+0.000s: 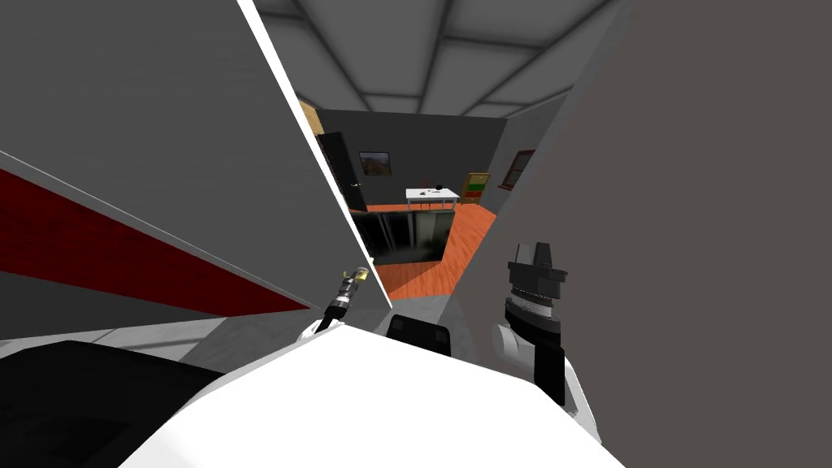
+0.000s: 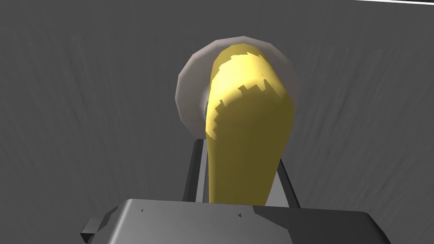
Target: Pull the door open
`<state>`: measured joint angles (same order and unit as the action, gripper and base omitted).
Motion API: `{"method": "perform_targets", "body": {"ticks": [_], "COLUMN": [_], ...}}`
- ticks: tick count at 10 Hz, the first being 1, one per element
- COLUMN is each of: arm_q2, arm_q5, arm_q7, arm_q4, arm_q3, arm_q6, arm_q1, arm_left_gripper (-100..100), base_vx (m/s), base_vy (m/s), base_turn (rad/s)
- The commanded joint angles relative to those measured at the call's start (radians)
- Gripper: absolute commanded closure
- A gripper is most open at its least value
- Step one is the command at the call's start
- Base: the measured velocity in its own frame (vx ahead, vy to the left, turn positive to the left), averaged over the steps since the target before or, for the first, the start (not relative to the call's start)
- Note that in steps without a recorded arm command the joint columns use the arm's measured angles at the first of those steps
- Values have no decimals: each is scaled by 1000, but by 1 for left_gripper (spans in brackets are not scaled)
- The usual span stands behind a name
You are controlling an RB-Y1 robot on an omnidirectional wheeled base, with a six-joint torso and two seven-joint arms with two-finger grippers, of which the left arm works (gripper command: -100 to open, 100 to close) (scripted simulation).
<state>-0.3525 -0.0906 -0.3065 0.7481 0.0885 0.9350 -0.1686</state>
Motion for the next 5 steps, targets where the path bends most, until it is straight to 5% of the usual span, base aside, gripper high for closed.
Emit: {"method": "perform_targets", "body": {"ticks": [1, 4, 5], "arm_q2": [-12, -34, -28], "arm_q5": [8, 21, 19], "arm_q7": [-21, -52, -44], "arm_q4": [-2, 2, -7], "arm_q3": [-14, -36, -33], "arm_q6": [26, 62, 57], "arm_q1": [-19, -49, -38], "arm_left_gripper": [100, 100, 100], "base_vx": [-213, -225, -101], "base_vy": [32, 43, 19], "base_turn": [-126, -126, -23]}}
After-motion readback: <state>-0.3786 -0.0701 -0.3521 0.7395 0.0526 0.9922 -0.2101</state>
